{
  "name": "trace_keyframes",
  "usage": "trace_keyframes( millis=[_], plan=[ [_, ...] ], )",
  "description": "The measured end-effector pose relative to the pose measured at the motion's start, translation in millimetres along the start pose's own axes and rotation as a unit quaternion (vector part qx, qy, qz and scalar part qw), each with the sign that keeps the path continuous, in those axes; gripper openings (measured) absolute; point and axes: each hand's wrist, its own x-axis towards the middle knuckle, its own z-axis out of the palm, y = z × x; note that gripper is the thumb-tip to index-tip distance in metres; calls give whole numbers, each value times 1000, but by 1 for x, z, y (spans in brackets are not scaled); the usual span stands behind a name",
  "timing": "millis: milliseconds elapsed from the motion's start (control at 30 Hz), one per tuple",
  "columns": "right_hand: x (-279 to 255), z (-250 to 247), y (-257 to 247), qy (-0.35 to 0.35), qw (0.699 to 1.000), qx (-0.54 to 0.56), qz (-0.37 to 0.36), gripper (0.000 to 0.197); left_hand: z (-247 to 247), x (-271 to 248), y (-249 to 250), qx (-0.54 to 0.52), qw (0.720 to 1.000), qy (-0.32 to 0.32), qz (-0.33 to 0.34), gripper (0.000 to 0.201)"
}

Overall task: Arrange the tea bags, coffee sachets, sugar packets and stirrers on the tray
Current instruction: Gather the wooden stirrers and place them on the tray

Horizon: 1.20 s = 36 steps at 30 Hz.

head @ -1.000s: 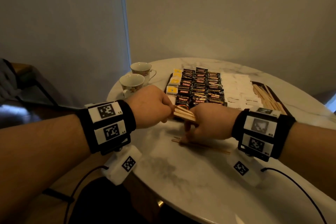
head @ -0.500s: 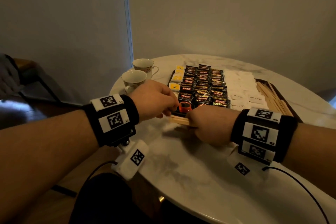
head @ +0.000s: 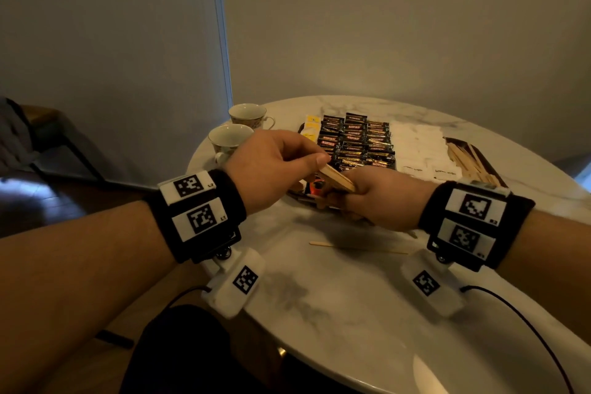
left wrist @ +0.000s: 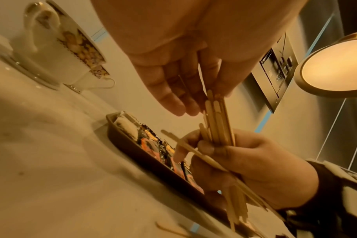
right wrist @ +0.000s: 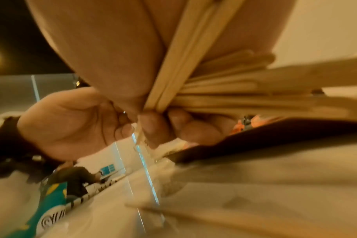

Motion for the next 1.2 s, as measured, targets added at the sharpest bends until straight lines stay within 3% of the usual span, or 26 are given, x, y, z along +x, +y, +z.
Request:
trace_keyframes(
  millis=[133, 333, 500, 667, 833, 900, 967, 1067, 1133, 1200],
  plan=[
    [-5, 5, -1, -5, 999, 43, -10, 28, -3, -3, -1, 4, 1000, -17, -15, 8],
    [-7, 5, 0, -34, 993, -108, -23, 37, -1, -9, -6, 46, 997, -54, -29, 4],
    [-10, 6, -2, -67, 980, -186, -17, 44, -3, -9, -5, 75, 993, -68, -55, 14],
    [-5, 11, -5, -87, 967, -241, -13, 23, -6, -7, -4, 90, 991, -59, -80, 12],
    [-3, 13, -5, -93, 963, -253, -2, 16, -10, -8, -6, 99, 989, -63, -88, 7],
    [-3, 9, -5, -86, 969, -231, -1, 18, -11, -8, -8, 79, 991, -63, -91, 8],
    [-2, 1, -5, -69, 981, -182, -8, 16, -12, -7, -11, 44, 994, -68, -78, 22],
    [1, -14, -4, -52, 998, -27, -13, 10, -10, 1, -7, -12, 996, -81, -24, 46],
    [3, -21, -3, -54, 988, 146, -2, 11, -4, 10, 0, -36, 998, -60, 11, 48],
    [5, -26, -2, -55, 956, 287, 7, 12, 4, 23, 11, -56, 997, -28, 34, 41]
  ],
)
